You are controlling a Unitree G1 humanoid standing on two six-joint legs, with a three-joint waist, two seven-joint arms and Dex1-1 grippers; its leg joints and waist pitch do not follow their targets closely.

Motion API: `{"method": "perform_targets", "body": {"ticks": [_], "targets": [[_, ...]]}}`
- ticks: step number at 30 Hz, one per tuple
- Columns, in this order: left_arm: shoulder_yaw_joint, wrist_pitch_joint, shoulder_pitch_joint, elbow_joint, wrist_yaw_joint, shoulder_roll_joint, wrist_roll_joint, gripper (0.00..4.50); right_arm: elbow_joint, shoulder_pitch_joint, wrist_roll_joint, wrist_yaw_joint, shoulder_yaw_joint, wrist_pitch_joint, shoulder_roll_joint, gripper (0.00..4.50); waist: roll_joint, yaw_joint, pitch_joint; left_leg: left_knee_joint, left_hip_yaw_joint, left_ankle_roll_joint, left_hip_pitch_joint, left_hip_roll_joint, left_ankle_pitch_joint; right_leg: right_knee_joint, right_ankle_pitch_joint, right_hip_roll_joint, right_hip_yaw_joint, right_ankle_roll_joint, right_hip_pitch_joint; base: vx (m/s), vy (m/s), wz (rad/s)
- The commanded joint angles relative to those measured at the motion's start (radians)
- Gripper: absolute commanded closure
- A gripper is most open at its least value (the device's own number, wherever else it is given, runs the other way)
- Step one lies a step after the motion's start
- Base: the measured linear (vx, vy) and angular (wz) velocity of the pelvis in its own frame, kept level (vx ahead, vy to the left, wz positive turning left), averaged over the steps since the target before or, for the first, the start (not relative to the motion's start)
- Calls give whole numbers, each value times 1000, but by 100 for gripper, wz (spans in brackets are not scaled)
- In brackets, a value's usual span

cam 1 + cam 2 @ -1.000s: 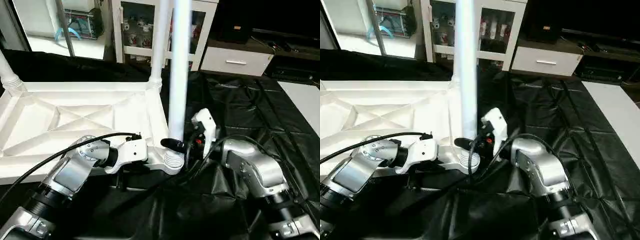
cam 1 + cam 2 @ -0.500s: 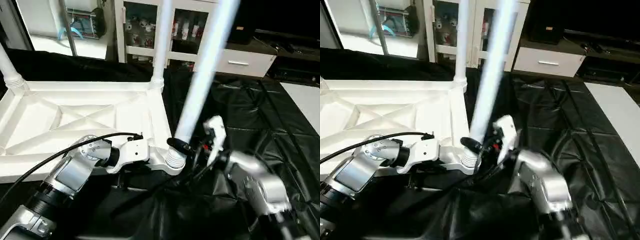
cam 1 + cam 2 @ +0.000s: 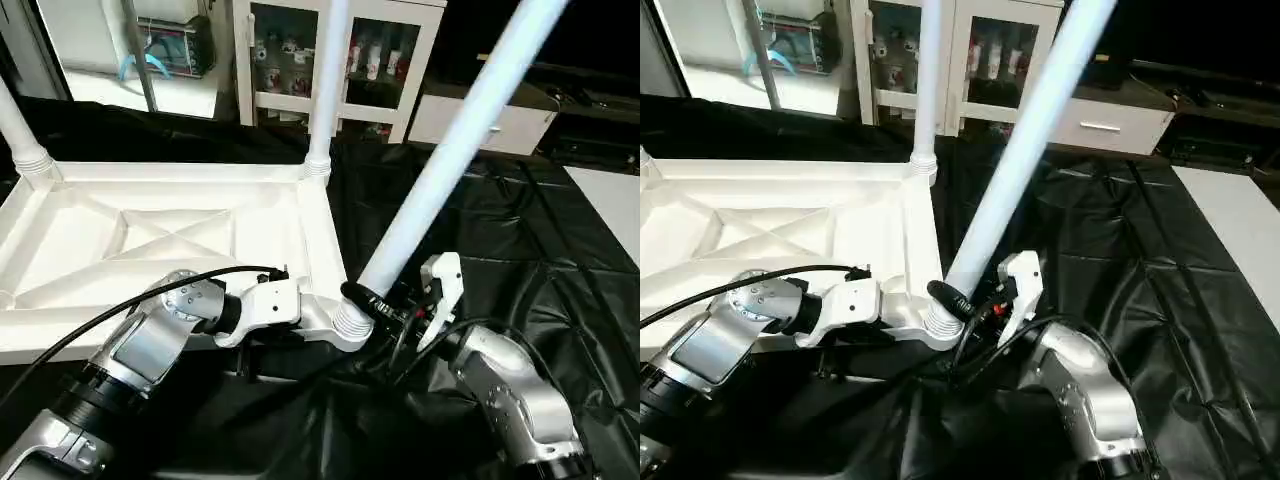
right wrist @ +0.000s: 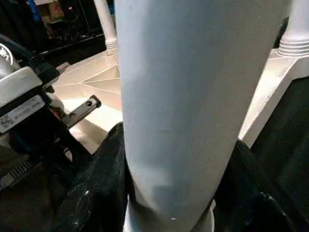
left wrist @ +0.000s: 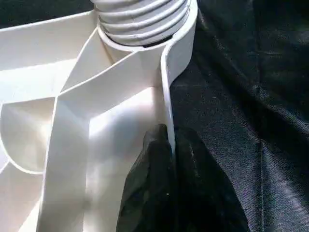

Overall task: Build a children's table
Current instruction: Insert table leg to table base

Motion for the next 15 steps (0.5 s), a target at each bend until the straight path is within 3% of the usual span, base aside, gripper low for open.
{"method": "perform_targets", "body": {"ticks": [1, 5, 11, 15], "targets": [[-31, -11, 10, 29, -8, 18, 24, 450, 60, 42, -87, -37, -4, -1, -44, 262, 16, -2, -32, -97, -33, -25, 8, 78, -256, -83, -155, -82, 55, -216, 22, 0, 0, 0], [-32, -10, 6, 32, -5, 19, 24, 450, 53, 57, -108, -25, 26, -21, -58, 262, 17, -2, -31, -98, -33, -22, 8, 78, -262, -85, -164, -82, 56, -213, 22, 0, 0, 0], [-33, -8, 5, 32, -8, 22, 24, 450, 56, 48, -150, -4, 82, 16, -93, 262, 15, -2, -30, -97, -32, -8, 7, 78, -237, -84, -142, -81, 56, -214, 24, 0, 0, 0], [-35, -6, 7, 28, -11, 25, 22, 450, 61, 24, -190, 17, 134, 53, -134, 262, 14, -5, -25, -102, -34, -18, 7, 79, -279, -92, -232, -82, 56, -192, 21, 0, 0, 0]]}}
